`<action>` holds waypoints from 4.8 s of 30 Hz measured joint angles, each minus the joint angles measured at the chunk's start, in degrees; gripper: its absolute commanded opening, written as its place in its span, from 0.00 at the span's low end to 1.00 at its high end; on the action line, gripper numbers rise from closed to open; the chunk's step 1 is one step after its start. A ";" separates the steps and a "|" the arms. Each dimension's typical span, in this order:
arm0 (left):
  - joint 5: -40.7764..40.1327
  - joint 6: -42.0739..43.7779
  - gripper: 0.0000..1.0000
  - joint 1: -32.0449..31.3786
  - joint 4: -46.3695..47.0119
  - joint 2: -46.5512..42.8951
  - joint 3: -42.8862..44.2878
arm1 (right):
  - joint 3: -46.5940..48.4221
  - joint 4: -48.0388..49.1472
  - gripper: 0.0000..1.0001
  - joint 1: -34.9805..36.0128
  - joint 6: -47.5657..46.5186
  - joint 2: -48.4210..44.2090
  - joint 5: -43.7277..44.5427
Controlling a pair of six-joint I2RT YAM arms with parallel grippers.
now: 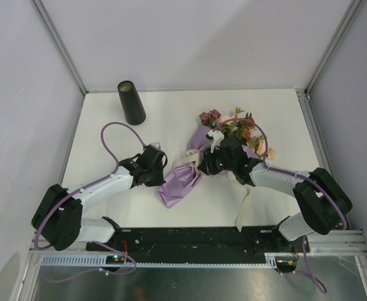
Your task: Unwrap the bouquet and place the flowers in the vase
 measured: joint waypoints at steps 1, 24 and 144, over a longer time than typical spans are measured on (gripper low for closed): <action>0.00 0.00 0.00 -0.04 0.00 0.00 0.00 | 0.00 -0.02 0.35 0.11 -0.24 0.35 -0.26; -2.62 -0.31 0.00 -0.37 -0.50 0.00 0.00 | 2.27 -0.61 0.00 0.63 -3.74 4.63 -2.14; -14.19 -6.03 0.00 -5.14 -5.01 -1.64 0.44 | 5.66 -6.78 0.00 1.09 -7.54 1.92 -1.36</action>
